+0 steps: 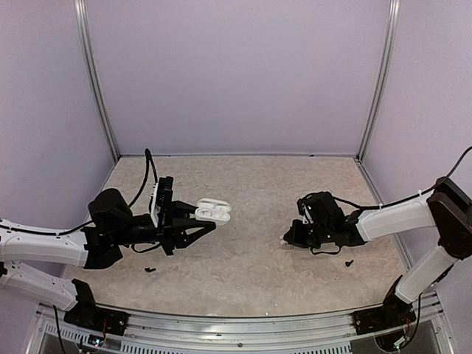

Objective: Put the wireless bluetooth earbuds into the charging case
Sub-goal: Place the right earbud at the center of the board.

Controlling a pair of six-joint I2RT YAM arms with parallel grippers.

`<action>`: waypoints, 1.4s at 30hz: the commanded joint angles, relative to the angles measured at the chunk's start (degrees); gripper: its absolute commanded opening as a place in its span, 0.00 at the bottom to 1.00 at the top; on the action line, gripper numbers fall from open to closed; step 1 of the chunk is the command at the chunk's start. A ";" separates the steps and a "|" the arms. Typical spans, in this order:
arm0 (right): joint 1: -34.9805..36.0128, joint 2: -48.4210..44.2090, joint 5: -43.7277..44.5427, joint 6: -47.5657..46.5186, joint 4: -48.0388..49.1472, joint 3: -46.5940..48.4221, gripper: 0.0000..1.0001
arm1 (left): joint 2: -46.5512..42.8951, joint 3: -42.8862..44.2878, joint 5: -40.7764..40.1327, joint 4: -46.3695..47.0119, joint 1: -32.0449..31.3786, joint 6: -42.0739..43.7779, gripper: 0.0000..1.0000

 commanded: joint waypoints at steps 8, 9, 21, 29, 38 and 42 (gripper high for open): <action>-0.50 2.92 -8.12 8.59 6.65 -1.98 0.09 | -1.21 -1.07 -0.80 2.03 0.45 -0.24 0.12; -0.52 2.97 -8.74 8.62 7.31 -2.33 0.10 | -1.22 -1.13 -0.85 2.04 0.45 -0.20 0.12; -0.23 7.20 -17.73 5.48 13.17 -0.52 0.16 | -1.31 -1.23 -0.86 1.84 0.45 -0.11 0.12; 0.04 4.42 -17.94 -2.21 10.10 2.54 0.30 | -1.06 -1.25 -0.90 1.67 0.45 0.02 0.12; -1.27 -1.63 -11.72 -35.83 -8.51 14.33 0.43 | -1.49 -1.32 -1.04 1.42 0.50 0.55 0.13; -2.39 3.86 -10.46 -48.87 -22.12 24.43 0.40 | -1.64 -1.19 -1.08 1.14 0.45 0.87 0.13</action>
